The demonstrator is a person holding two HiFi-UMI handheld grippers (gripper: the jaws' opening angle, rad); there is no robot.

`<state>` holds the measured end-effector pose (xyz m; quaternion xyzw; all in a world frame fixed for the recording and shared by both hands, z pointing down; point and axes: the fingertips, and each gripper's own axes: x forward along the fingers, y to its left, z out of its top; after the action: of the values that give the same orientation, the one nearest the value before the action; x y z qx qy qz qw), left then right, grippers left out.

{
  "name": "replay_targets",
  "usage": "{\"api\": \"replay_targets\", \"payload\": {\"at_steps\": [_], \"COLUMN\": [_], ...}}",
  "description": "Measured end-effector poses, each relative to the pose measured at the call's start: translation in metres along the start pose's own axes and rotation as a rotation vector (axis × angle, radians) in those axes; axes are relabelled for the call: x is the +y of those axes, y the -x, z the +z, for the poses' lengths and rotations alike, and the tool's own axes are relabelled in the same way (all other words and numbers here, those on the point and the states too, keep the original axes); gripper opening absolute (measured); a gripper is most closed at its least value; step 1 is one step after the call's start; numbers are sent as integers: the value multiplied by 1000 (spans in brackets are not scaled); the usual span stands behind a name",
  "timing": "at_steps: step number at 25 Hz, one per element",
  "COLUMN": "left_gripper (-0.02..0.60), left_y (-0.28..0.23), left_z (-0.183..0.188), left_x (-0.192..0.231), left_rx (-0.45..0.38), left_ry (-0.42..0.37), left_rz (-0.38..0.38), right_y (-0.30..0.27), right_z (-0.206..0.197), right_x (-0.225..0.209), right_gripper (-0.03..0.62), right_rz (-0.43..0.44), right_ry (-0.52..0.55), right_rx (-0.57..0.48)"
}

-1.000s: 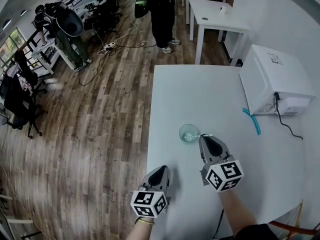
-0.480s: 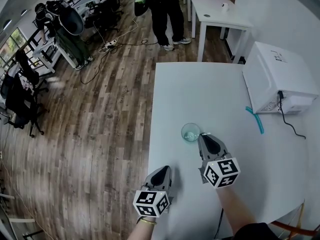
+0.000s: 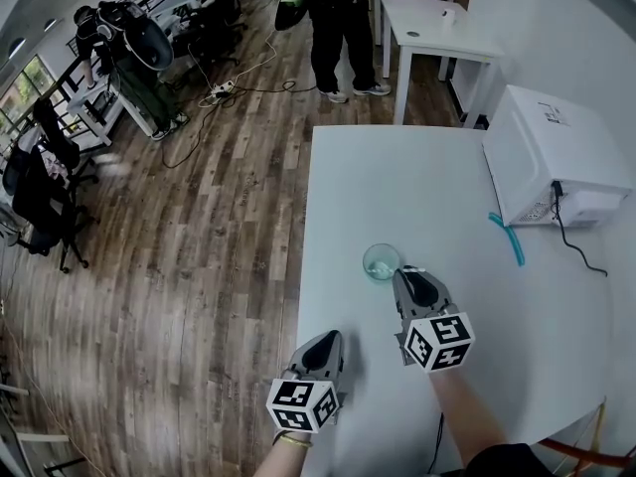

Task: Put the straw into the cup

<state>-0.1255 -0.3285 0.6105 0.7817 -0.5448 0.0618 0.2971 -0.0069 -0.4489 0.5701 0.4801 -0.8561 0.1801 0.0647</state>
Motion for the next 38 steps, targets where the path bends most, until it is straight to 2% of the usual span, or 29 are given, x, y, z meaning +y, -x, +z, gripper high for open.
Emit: {"api": "replay_targets", "payload": {"at_steps": [2,3,12,23,38], "left_gripper": [18,18,18,18,18], "left_y": [2,3,13,33,80], "left_z": [0,1,7,14,13], "left_x": [-1,-1,-8,-21,-51], "left_rx": [0,-1,-17,-38,-61], "left_ry": [-3,-4,-18,-31,-41], "left_rz": [-3,-5,-18,-32,-65], "right_y": [1,2,21,60,137], "right_z": [-2,-2,0,10,37], "right_x": [1,2,4,26,86], "right_gripper": [129,150,201,218,216], "right_rz": [1,-2,-32,-19,52], "right_ry": [-6,-7,-6,-1,21], "right_rx": [9,12,-3,-30,-96]}}
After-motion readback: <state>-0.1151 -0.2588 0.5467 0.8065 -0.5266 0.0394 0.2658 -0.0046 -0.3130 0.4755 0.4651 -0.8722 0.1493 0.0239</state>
